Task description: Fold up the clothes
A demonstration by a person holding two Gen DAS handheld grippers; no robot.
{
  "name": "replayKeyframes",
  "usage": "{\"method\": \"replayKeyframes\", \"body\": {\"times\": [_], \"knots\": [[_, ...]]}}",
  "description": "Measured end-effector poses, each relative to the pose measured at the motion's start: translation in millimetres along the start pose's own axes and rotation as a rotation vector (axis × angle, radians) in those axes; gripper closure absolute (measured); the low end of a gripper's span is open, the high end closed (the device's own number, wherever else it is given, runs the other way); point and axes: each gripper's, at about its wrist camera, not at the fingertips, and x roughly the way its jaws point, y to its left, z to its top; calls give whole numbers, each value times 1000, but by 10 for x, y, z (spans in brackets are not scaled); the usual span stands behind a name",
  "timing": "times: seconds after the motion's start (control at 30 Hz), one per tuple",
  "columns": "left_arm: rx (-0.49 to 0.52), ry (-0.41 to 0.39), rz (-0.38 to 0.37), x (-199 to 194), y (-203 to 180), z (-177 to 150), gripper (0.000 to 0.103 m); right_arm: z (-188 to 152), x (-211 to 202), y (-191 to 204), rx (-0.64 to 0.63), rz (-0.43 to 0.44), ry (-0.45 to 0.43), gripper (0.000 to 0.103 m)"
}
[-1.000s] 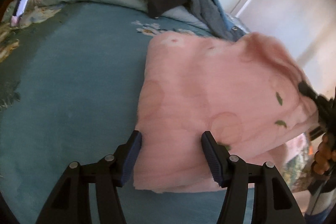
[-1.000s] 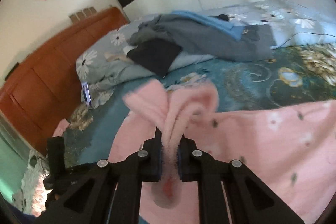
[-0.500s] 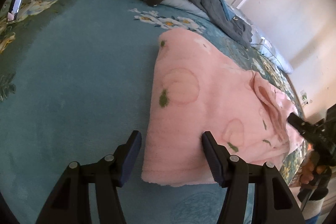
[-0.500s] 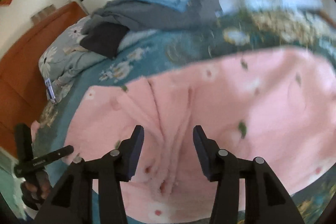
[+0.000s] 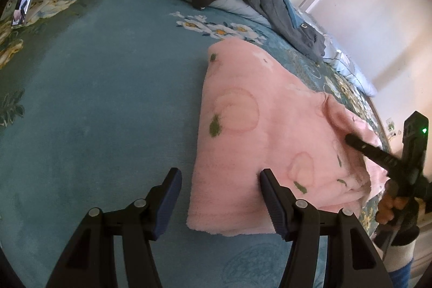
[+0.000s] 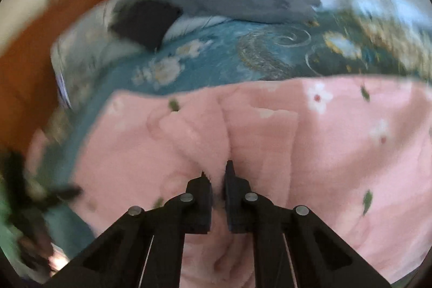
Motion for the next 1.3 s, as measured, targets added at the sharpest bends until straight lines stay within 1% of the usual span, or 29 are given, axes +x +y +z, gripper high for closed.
{"method": "replayKeyframes", "body": {"times": [0.1, 0.13, 0.2, 0.23, 0.33, 0.43, 0.5, 0.53, 0.57, 0.6, 0.63, 0.73, 0.8, 0.87, 0.9, 0.93, 1.03, 1.1, 1.2, 1.27, 1.3], "knots": [[6, 1, -1, 7, -14, 4, 39, -12, -133, -336, 186, 109, -47, 96], [7, 4, -2, 20, -14, 4, 39, -30, -124, -393, 210, 114, -42, 96], [3, 16, 4, 55, -13, 0, 39, -73, -36, -454, 236, 83, -6, 96], [0, 21, 7, 71, -14, -4, 39, -100, 10, -486, 260, 83, 5, 96], [-4, 25, 15, 76, -14, -23, 39, -141, 88, -597, 345, 124, 12, 96], [-9, 26, 24, 63, -13, -34, 38, -143, -18, -580, 337, 137, -5, 94], [-1, 19, 35, 41, -42, -35, 38, -198, -296, -643, 324, 129, -72, 93], [4, 15, 42, 28, -61, -33, 38, -226, -434, -674, 317, 125, -106, 88], [10, 8, 47, 8, -83, -27, 38, -253, -573, -705, 310, 121, -140, 76], [16, 0, 53, -16, -109, -19, 38, -281, -711, -736, 303, 117, -173, 68], [28, -19, 61, -60, -153, -4, 38, -338, -876, -816, 310, 101, -215, 55], [81, -78, 98, -159, -329, 58, 38, -696, -1461, -1378, 447, -37, -357, 55], [123, -96, 74, -160, -535, 103, 38, -923, -1718, -1710, 556, -102, -422, 54], [167, -99, 37, -113, -765, 135, 38, -1154, -1837, -2048, 695, -123, -461, 54], [193, -84, 14, -36, -919, 133, 38, -1256, -1866, -2199, 759, -119, -476, 54], [220, -69, -9, 39, -1072, 129, 38, -1314, -1831, -2303, 802, -86, -481, 54], [317, -10, -88, 312, -1557, 19, 38, -1353, -1640, -2488, 871, 32, -479, 54], [362, 24, -88, 464, -1760, -64, 38, -1267, -1516, -2483, 861, 82, -482, 54], [413, 66, -64, 698, -1963, -196, 38, -1106, -1449, -2513, 856, 70, -495, 54], [433, 68, -20, 823, -2006, -230, 38, -1039, -1404, -2559, 877, 88, -501, 54], [435, 71, -15, 852, -2006, -230, 38, -1015, -1386, -2571, 885, 95, -500, 54]]}}
